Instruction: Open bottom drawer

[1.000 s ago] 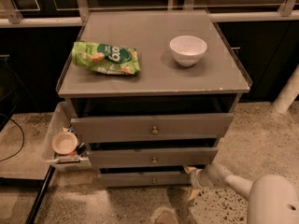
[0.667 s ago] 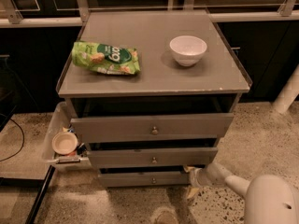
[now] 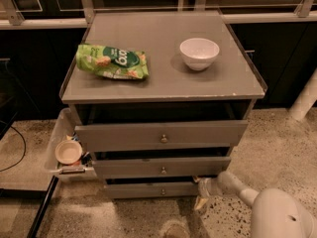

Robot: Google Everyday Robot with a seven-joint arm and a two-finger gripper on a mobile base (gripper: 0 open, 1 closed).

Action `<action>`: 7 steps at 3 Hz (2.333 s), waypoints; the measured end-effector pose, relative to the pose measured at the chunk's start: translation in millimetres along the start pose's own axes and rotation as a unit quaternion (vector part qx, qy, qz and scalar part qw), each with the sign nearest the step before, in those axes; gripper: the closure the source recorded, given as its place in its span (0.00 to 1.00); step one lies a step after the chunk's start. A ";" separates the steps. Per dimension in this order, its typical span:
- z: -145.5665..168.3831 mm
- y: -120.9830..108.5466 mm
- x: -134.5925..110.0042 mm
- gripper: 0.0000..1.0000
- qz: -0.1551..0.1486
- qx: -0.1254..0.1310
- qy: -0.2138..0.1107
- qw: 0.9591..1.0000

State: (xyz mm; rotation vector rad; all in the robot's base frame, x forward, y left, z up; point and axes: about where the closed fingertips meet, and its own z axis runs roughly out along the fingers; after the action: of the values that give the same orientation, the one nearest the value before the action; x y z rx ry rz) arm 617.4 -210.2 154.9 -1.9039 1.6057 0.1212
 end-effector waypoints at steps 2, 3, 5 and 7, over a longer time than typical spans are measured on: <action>8.0 -1.6 2.1 0.18 0.005 -0.004 -0.011 1.000; 8.1 -1.5 2.0 0.42 0.005 -0.004 -0.011 1.000; -15.0 10.0 -1.9 0.87 -0.004 -0.019 -0.020 1.000; -14.9 10.0 -2.0 0.63 -0.004 -0.019 -0.020 1.000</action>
Offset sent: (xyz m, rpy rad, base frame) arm 0.0039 0.0022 -0.0058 0.0181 0.0124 0.0036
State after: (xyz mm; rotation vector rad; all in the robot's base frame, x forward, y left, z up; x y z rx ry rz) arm 603.0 -216.8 163.6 -1.9244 1.5794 0.1862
